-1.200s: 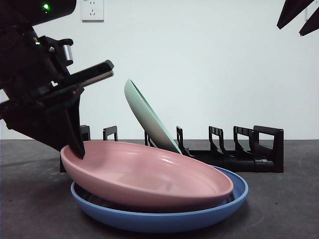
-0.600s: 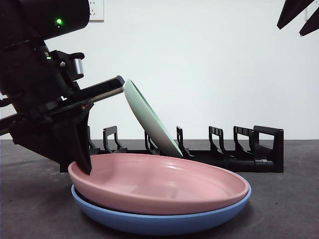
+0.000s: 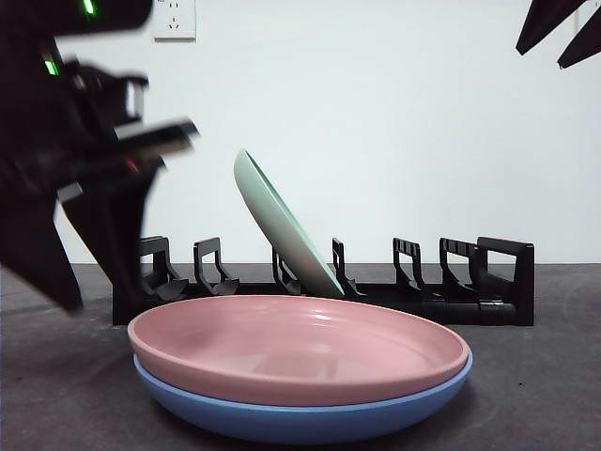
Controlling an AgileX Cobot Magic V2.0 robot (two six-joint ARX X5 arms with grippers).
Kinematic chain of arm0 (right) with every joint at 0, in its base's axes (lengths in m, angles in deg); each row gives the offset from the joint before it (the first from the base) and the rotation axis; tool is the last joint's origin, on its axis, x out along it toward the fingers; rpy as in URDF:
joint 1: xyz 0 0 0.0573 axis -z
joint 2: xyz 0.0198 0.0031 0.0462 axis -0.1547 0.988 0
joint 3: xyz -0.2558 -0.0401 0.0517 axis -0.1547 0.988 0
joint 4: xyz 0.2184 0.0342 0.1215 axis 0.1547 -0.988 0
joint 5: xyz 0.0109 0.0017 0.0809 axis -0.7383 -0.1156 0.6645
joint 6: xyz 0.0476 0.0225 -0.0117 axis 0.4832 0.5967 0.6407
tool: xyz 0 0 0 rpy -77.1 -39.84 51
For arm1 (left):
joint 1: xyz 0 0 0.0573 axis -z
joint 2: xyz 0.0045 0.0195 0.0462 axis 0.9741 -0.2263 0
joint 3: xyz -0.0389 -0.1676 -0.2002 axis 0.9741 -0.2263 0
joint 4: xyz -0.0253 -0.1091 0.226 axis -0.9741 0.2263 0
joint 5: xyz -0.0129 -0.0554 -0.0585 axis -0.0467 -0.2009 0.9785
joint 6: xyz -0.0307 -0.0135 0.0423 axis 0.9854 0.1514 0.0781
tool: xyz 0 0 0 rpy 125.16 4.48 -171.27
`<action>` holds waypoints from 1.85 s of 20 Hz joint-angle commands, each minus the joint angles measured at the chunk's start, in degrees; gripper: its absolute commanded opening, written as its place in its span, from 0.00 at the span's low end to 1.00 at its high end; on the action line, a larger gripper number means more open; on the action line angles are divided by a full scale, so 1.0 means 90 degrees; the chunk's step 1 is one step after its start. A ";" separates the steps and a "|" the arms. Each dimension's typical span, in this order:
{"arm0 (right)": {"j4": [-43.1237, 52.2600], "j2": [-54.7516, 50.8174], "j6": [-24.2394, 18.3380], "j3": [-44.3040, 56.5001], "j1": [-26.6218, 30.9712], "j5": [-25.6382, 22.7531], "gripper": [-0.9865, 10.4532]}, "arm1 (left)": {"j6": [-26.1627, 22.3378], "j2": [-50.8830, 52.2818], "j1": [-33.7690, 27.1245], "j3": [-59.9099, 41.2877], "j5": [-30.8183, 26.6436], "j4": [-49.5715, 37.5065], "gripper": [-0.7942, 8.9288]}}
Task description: Place the plate
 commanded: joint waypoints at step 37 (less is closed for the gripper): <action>-0.1280 0.6331 0.1559 -0.5593 -0.2647 0.0986 0.32 | -0.2973 0.4782 -0.3291 0.0333 0.0478 0.0413 0.31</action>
